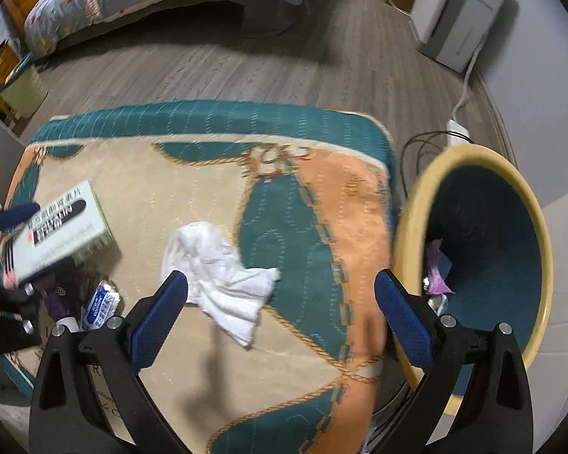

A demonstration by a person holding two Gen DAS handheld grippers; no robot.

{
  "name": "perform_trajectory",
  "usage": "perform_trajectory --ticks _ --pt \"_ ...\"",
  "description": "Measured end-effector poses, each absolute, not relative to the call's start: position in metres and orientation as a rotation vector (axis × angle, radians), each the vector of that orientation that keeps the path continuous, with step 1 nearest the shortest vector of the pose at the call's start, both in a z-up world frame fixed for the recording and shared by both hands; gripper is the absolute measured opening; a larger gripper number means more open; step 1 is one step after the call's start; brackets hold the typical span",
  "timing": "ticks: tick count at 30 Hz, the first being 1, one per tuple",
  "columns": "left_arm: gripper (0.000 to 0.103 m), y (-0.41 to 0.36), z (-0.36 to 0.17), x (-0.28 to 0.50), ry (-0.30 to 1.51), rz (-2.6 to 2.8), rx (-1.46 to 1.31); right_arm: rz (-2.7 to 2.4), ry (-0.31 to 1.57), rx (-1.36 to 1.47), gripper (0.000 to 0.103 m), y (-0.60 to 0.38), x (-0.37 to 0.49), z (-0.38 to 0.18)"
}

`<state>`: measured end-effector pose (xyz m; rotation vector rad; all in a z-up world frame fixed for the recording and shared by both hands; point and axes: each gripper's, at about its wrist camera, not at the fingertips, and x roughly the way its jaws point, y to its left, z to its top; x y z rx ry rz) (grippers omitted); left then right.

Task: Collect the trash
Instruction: 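Grasp the white Coltalin medicine box with the left tool while the right tool grasps the white tissue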

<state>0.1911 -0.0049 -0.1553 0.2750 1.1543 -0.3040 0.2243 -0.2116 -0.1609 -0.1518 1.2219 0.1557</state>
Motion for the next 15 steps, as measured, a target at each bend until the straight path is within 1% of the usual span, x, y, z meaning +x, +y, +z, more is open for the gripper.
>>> perform_trajectory --ticks 1,2,5,7,8,9,11,13,14,15 --pt "0.079 0.001 -0.155 0.192 1.155 -0.287 0.27 0.169 1.229 -0.161 0.096 -0.206 0.224 -0.164" --pt "0.079 0.005 -0.155 0.192 1.158 -0.28 0.262 0.179 1.236 -0.17 0.094 -0.201 0.224 -0.168" --pt "0.078 0.019 -0.154 0.193 1.162 -0.262 0.229 0.193 1.273 -0.229 0.08 -0.184 0.226 -0.181" --pt "0.078 0.024 -0.152 0.194 1.165 -0.259 0.209 0.199 1.282 -0.229 0.078 -0.179 0.227 -0.186" --pt "0.078 0.026 -0.152 0.193 1.163 -0.257 0.213 0.202 1.288 -0.227 0.071 -0.177 0.228 -0.188" --pt "0.078 0.026 -0.152 0.193 1.162 -0.259 0.216 0.198 1.294 -0.229 0.068 -0.176 0.228 -0.191" --pt "0.078 0.025 -0.152 0.193 1.161 -0.262 0.22 0.189 1.295 -0.237 0.067 -0.173 0.229 -0.192" --pt "0.078 0.027 -0.153 0.192 1.16 -0.263 0.224 0.195 1.294 -0.233 0.062 -0.172 0.23 -0.192" --pt "0.078 0.027 -0.152 0.192 1.158 -0.262 0.229 0.197 1.293 -0.234 0.055 -0.172 0.23 -0.191" --pt "0.078 0.028 -0.152 0.19 1.157 -0.261 0.232 0.197 1.293 -0.239 0.051 -0.171 0.23 -0.189"
